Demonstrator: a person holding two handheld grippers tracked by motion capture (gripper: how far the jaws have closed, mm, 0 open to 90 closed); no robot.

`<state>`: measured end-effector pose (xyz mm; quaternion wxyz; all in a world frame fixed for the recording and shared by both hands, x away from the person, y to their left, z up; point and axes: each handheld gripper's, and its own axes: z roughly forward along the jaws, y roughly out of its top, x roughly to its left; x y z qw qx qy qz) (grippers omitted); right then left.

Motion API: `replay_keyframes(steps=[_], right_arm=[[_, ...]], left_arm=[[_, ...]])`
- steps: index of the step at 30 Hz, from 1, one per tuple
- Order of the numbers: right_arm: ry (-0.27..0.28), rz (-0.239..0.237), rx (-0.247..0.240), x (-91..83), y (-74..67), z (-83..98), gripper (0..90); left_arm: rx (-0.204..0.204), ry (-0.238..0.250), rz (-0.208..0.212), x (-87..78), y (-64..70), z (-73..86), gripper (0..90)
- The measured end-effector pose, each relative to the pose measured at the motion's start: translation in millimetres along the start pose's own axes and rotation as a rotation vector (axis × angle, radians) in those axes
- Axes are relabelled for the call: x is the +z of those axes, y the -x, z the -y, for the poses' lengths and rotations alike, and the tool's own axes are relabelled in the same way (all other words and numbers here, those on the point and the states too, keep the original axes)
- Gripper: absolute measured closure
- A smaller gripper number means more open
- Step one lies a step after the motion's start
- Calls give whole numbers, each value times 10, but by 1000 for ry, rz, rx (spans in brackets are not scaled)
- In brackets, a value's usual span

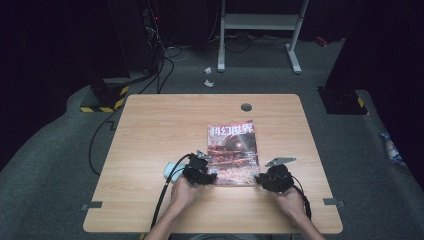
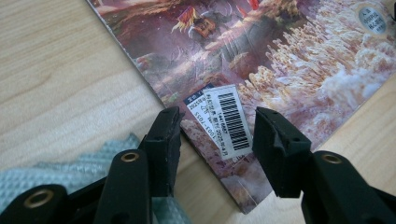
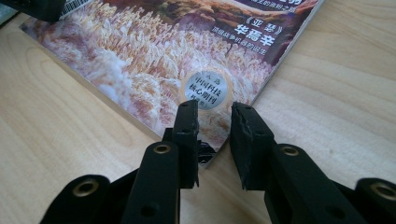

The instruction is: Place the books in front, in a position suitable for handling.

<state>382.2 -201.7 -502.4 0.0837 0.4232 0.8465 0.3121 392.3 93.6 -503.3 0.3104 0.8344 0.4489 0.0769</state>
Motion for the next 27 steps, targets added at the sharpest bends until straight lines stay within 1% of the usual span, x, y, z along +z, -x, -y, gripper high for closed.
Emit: replay_keyframes(steps=[3, 4, 5, 8, 12, 14, 15, 16, 17, 19, 20, 22, 23, 24, 25, 26, 27], right_arm=[[-4, -4, -1, -18, -48, 31, 720], [3, -8, -8, -26, -68, 56, 720], [0, -12, -10, -34, -81, 68, 720], [3, -14, -11, -45, -112, 94, 720], [14, -17, -18, -66, -173, 150, 719], [22, -14, -23, -69, -183, 165, 718], [22, -14, -23, -69, -183, 165, 718], [27, -19, -15, -70, -176, 172, 714], [27, -19, -15, -70, -176, 172, 714], [35, -36, -4, -67, -155, 181, 675], [45, -38, -3, -72, -136, 188, 636], [55, -38, -3, -78, -121, 192, 623], [63, -34, 10, -87, -113, 193, 615], [77, -21, 7, -95, -96, 195, 612], [87, -4, 17, -107, -87, 197, 605], [98, 12, 10, -115, -60, 195, 595], [102, 27, 16, -121, -35, 194, 586]], left_arm=[[4, -1, -1, -32, 17, 47, 516], [-4, 7, 2, -47, 34, 83, 516], [6, 5, 0, -59, 35, 98, 516], [1, 9, 3, -77, 51, 131, 517], [3, 9, 4, -111, 69, 183, 517], [-8, 23, 8, -117, 69, 209, 519], [-8, 23, 8, -117, 69, 209, 519], [-14, 22, 21, -124, 48, 213, 518], [-14, 22, 21, -124, 48, 213, 511], [-26, 23, 31, -126, 49, 215, 496], [-26, 35, 35, -135, 59, 226, 485], [-28, 44, 34, -152, 64, 234, 479], [-33, 55, 35, -173, 70, 242, 473], [-34, 64, 36, -200, 65, 247, 464], [-41, 72, 39, -233, 59, 252, 453], [-48, 82, 39, -268, 51, 258, 440], [-48, 93, 31, -307, 37, 265, 428]])
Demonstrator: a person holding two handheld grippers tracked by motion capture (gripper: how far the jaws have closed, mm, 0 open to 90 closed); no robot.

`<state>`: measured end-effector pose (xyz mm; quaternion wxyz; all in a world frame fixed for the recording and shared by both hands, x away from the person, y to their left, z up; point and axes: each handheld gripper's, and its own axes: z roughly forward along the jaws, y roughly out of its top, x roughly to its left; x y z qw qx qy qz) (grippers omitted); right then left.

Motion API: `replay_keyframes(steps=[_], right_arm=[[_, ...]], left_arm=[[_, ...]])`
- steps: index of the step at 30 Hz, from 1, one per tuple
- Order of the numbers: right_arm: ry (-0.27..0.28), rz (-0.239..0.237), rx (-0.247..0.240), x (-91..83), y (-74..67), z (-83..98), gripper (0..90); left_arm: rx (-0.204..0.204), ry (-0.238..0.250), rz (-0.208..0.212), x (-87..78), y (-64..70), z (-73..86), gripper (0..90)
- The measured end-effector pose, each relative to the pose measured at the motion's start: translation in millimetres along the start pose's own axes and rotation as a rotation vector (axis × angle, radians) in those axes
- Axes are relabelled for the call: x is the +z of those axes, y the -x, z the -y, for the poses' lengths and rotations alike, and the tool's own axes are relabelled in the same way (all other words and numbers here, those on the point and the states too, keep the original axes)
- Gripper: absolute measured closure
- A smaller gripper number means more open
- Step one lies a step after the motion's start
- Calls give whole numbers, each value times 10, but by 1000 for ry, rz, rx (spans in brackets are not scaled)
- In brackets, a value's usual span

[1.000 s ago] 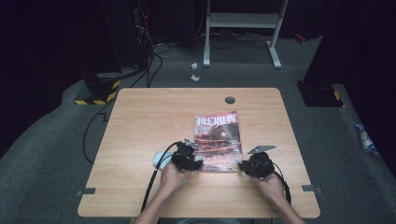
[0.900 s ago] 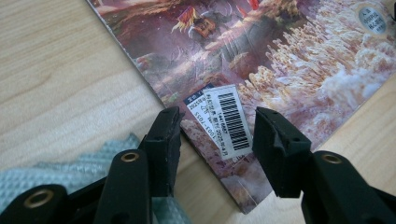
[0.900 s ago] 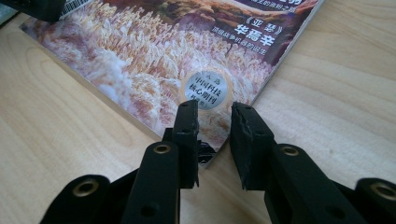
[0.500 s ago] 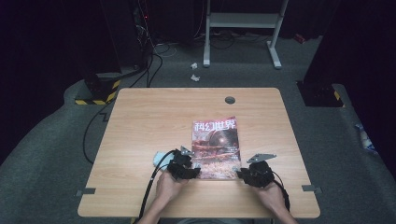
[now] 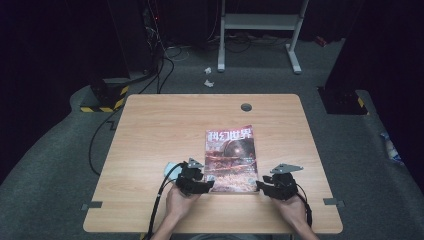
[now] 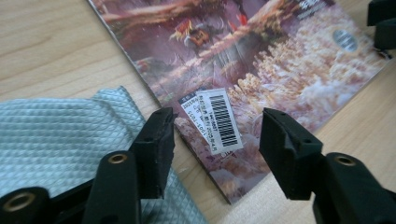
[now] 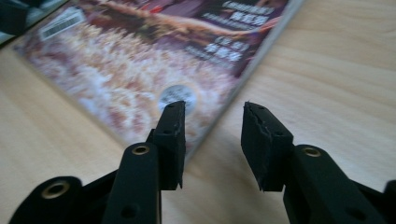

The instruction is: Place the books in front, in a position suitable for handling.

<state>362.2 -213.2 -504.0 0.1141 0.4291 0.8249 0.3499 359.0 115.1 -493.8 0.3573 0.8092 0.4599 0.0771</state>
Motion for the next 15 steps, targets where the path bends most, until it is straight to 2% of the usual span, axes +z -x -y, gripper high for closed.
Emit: replay_keyframes(steps=[1, 2, 3, 4, 6, 7, 8, 9, 12, 15], right_arm=[[7, 38, -1, -2, 73, -7, 580], [7, 38, -1, -2, 73, -7, 580], [13, 69, 21, -4, 159, -9, 572], [13, 69, 21, -4, 159, -9, 572], [29, 105, 37, -3, 251, -6, 556], [36, 122, 46, -3, 293, -3, 549], [61, 147, 61, 2, 381, 9, 525], [61, 147, 61, 2, 381, 9, 525], [106, 202, 83, 6, 516, 29, 506], [124, 238, 124, 4, 657, 53, 501]], left_arm=[[-9, 14, -8, -35, -10, 6, 417], [-17, 23, -16, -66, -27, 11, 417], [-18, 25, -30, -98, -52, 17, 398], [-24, 28, -44, -124, -74, 27, 398], [-42, 32, -71, -169, -120, 58, 381], [-47, 36, -93, -188, -145, 77, 373], [-51, 54, -144, -229, -191, 123, 359], [-51, 54, -144, -229, -191, 123, 358], [-82, 87, -188, -276, -263, 204, 352], [-98, 83, -209, -300, -326, 267, 338]])
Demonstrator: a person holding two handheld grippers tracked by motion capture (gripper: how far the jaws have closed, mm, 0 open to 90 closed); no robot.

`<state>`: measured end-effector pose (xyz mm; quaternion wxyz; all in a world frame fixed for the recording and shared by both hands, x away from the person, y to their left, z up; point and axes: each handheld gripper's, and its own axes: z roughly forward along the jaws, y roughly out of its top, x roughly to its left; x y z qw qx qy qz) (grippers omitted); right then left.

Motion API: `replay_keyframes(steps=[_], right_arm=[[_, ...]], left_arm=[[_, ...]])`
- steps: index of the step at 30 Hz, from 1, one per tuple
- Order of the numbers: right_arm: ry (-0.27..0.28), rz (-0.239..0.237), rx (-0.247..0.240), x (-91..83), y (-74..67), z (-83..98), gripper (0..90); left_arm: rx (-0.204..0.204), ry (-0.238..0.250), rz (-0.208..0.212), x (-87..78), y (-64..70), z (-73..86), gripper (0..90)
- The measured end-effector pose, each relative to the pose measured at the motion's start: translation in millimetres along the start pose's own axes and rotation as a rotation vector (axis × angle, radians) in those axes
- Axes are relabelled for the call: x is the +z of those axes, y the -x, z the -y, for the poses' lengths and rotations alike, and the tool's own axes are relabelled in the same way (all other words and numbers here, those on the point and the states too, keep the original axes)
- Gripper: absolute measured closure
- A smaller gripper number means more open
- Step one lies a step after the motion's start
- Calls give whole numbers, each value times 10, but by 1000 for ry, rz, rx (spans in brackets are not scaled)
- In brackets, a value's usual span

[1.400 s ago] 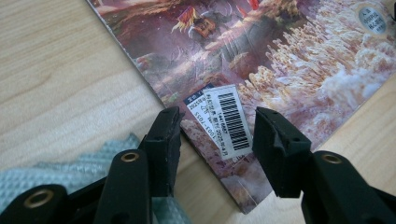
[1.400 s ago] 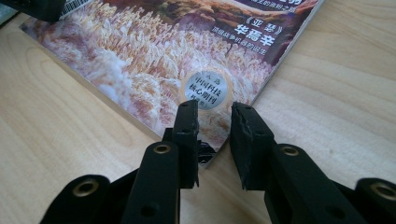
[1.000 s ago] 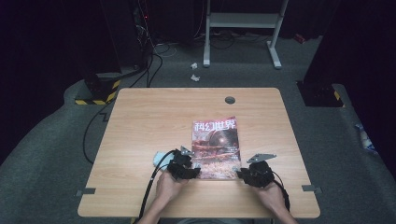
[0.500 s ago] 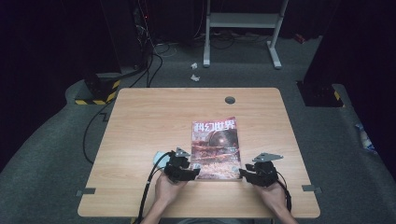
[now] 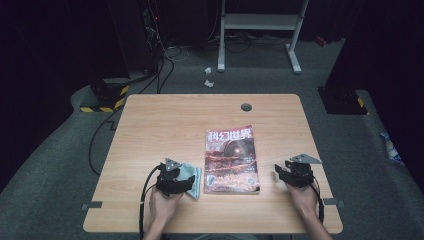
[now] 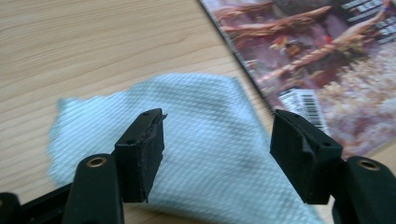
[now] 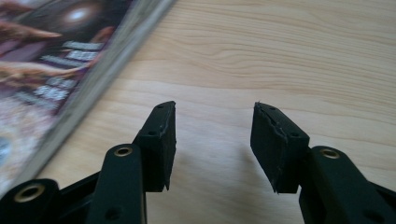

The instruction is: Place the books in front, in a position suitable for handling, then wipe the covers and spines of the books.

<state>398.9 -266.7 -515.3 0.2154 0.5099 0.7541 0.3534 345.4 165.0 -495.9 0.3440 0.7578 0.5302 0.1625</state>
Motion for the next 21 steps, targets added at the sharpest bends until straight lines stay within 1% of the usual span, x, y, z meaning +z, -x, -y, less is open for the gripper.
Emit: replay_keyframes(steps=[1, 3, 6, 7, 9, 14, 18, 20, 21], right_arm=[[-20, 14, 3, 12, 31, -7, 497], [-32, 46, -8, 29, 69, -10, 496], [-35, 49, -7, 50, 101, -6, 491], [-39, 53, -10, 62, 100, -1, 491], [-29, 61, -26, 76, 97, 11, 489], [-22, 59, -26, 85, 96, 16, 486], [-8, 54, -31, 90, 105, 30, 482], [8, 50, -35, 92, 113, 51, 478], [8, 50, -35, 92, 113, 51, 478]], left_arm=[[-2, -4, -10, -2, -14, 18, 332], [-1, -15, -23, 1, -30, 52, 326], [7, -33, -39, 20, -48, 90, 318], [7, -35, -44, 31, -46, 98, 318], [14, -44, -51, 45, -45, 102, 319], [41, -59, -69, 76, -40, 95, 330], [47, -52, -85, 92, -46, 93, 348], [49, -52, -87, 95, -57, 90, 368], [51, -53, -88, 96, -63, 87, 368]])
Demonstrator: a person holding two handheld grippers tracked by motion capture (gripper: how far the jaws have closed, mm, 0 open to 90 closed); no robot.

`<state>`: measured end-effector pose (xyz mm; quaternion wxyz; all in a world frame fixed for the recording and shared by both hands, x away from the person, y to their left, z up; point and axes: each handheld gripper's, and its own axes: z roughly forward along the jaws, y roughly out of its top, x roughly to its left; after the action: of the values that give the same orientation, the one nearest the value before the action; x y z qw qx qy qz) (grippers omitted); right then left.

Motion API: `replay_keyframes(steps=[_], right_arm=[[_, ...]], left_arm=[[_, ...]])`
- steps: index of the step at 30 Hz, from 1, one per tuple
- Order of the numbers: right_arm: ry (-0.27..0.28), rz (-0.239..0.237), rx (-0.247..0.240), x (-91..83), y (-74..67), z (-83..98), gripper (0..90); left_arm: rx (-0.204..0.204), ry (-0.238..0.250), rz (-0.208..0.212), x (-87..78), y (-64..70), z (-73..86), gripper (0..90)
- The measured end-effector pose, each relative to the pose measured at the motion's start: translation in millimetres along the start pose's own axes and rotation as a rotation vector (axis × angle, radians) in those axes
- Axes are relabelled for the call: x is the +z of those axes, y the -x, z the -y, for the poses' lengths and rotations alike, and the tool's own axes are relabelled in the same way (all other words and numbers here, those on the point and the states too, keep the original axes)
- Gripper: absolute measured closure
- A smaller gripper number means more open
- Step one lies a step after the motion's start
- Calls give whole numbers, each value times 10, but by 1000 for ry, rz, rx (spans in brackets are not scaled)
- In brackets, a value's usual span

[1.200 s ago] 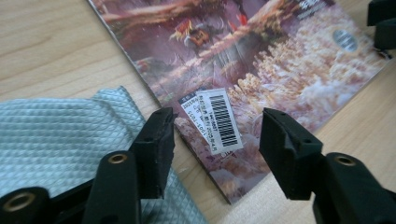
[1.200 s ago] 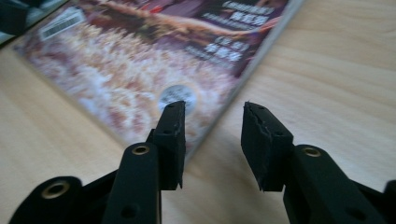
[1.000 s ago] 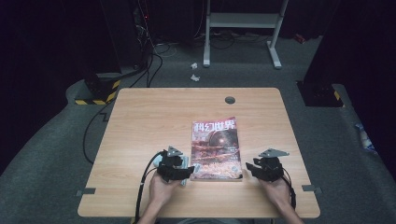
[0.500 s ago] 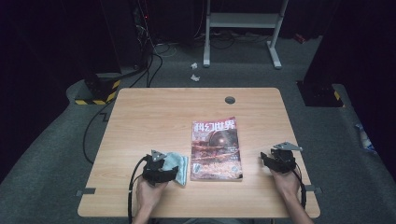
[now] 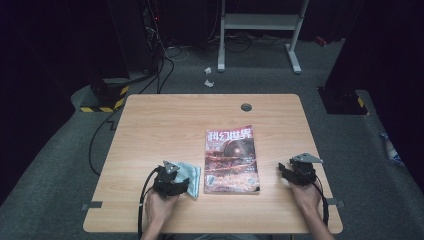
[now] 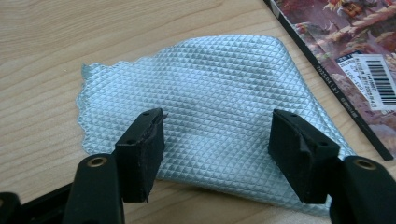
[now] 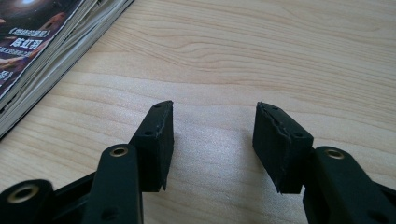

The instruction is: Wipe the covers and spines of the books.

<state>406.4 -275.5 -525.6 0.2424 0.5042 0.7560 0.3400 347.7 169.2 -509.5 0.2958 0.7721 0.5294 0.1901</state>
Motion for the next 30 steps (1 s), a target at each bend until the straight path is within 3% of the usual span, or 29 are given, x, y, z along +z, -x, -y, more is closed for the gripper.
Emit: replay_keyframes(steps=[9, 11, 19, 27, 30], right_arm=[[30, -5, 2, 9, 11, 37, 456], [36, -7, 3, 10, 12, 44, 456], [39, -5, 2, 10, 9, 49, 455], [40, -3, 3, 10, 8, 50, 454], [40, -3, 3, 10, 7, 51, 454]], left_arm=[[12, 6, -17, 7, -48, -17, 513], [7, 9, -14, 0, -87, -14, 610], [-7, 13, 17, 1, -144, -26, 818], [-16, 11, 59, -20, -212, -49, 868], [-44, 20, 94, -47, -247, -55, 870]])
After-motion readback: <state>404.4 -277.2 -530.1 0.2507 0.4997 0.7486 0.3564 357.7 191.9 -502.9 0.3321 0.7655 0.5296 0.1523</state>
